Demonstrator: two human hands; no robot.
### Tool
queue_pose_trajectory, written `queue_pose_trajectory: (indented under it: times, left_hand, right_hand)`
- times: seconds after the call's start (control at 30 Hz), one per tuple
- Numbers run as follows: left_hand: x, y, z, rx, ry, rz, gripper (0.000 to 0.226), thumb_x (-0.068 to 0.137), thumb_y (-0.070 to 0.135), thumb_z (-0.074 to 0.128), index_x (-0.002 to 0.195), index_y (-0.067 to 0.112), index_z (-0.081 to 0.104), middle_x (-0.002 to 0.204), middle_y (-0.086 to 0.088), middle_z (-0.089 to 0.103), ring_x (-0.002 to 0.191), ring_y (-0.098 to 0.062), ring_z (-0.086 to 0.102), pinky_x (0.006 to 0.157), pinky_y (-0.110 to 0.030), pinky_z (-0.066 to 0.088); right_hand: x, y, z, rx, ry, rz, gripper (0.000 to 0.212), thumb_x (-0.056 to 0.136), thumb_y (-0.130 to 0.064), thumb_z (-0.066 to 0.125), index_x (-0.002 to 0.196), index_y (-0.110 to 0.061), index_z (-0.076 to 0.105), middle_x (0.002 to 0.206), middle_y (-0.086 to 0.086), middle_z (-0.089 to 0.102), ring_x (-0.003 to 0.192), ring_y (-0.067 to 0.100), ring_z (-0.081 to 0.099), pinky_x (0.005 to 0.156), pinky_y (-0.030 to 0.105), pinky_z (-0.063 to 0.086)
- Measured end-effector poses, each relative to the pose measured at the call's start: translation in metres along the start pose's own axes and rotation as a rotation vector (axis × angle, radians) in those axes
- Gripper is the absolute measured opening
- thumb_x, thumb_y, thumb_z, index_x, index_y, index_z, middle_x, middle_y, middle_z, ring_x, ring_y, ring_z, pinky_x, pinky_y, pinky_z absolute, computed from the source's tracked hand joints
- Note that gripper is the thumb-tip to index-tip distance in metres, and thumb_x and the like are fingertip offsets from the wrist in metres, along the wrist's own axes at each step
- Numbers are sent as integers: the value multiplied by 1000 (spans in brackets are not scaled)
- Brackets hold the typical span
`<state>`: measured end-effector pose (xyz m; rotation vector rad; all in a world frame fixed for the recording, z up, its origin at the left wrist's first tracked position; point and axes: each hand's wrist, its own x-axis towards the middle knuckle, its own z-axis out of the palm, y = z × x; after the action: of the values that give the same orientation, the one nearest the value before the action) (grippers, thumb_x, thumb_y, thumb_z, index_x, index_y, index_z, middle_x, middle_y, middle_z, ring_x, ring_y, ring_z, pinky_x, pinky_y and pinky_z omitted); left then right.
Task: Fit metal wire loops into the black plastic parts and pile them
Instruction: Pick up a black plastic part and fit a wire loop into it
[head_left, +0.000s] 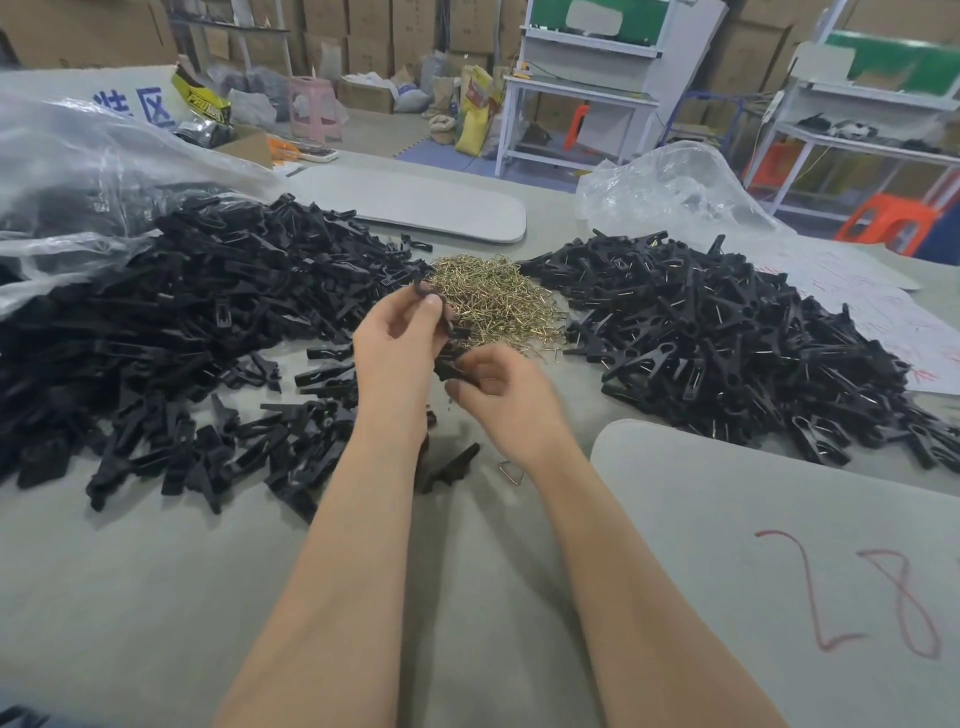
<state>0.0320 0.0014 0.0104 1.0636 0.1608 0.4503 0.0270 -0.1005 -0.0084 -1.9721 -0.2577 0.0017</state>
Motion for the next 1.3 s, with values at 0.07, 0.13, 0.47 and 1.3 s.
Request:
queue_pose_trajectory:
  times: [0.07,0.13,0.47,1.3]
  left_hand:
    - [0,0,-1,-28,36,8,13,94,2,53,93,11,63,76,3,63,74,-9,61,75,-19,51]
    - [1,0,-3,-69,70,13,13,94,2,53,93,11,62,77,2,62,74,-9,61,76,-19,51]
    - [1,-6,0,0,-42,-119,15,94,-1,52,90,11,60,75,-1,61,70,-9,59,75,-20,54]
    - [-5,-24,10,165,-308,-170,19,92,-2,55,94,15,64,73,7,71,70,-6,68,71,-20,56]
  right_hand:
    - [-2,-4,-7,-222,-99,-45,36,84,-22,69,118,-22,59,116,-5,61,110,12,56,95,25,41]
    - [-5,-9,-21,-384,-195,-44,42,80,-30,71,120,-24,58,123,0,53,113,16,50,88,23,36]
    - [-9,-10,-31,-211,-143,-15,13,85,-17,68,87,-15,56,80,13,67,70,24,65,69,36,52]
    - [-3,4,-28,-179,387,-218,34,92,-4,49,118,-16,66,97,1,72,82,9,59,81,22,46]
